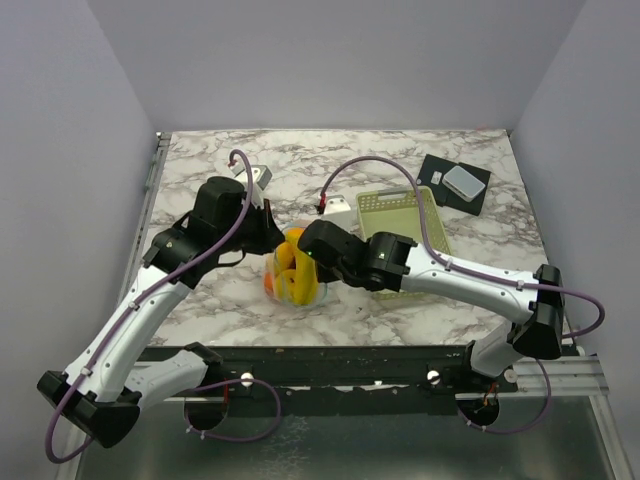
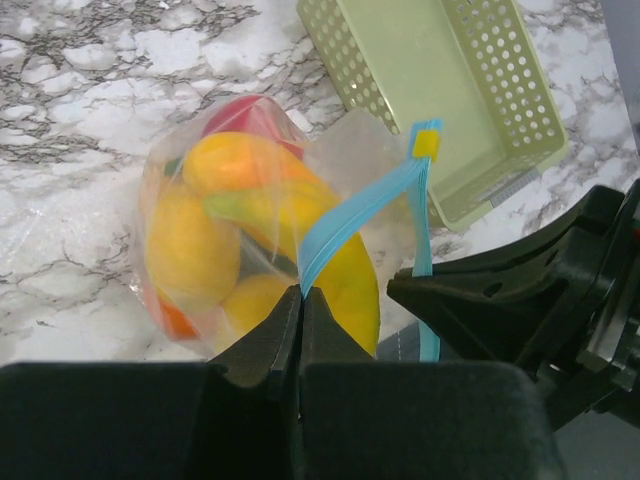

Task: Place the food in the zip-top bag and seal the zipper
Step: Adjust the zipper food storage bag at the center of the board.

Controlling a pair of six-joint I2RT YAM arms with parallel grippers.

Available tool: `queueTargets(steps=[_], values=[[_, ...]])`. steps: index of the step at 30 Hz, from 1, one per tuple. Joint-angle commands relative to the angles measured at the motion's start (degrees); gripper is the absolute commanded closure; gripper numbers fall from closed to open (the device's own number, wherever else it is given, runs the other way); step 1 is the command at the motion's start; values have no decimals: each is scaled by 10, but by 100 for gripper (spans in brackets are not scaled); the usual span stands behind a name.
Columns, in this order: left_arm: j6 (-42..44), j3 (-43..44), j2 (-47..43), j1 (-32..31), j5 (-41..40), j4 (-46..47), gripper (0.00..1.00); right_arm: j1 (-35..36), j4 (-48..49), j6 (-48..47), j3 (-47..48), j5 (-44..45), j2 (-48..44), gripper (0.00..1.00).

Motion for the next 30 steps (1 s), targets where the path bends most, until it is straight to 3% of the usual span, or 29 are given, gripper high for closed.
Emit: queueTargets(steps=[1,11,19,30], values=[[43,35,-22,-2,75,-24,100,4,-31,31,52,12,-19,99],[103,43,-41,-2,194,-55,100,4,20,108,57,-7,-55,99],[104,15,-30,-2,211,-46,100,4,71,164,30,-21,-68,99],[56,-71,7,-7,231,43,100,4,124,175,12,-42,-65,99]])
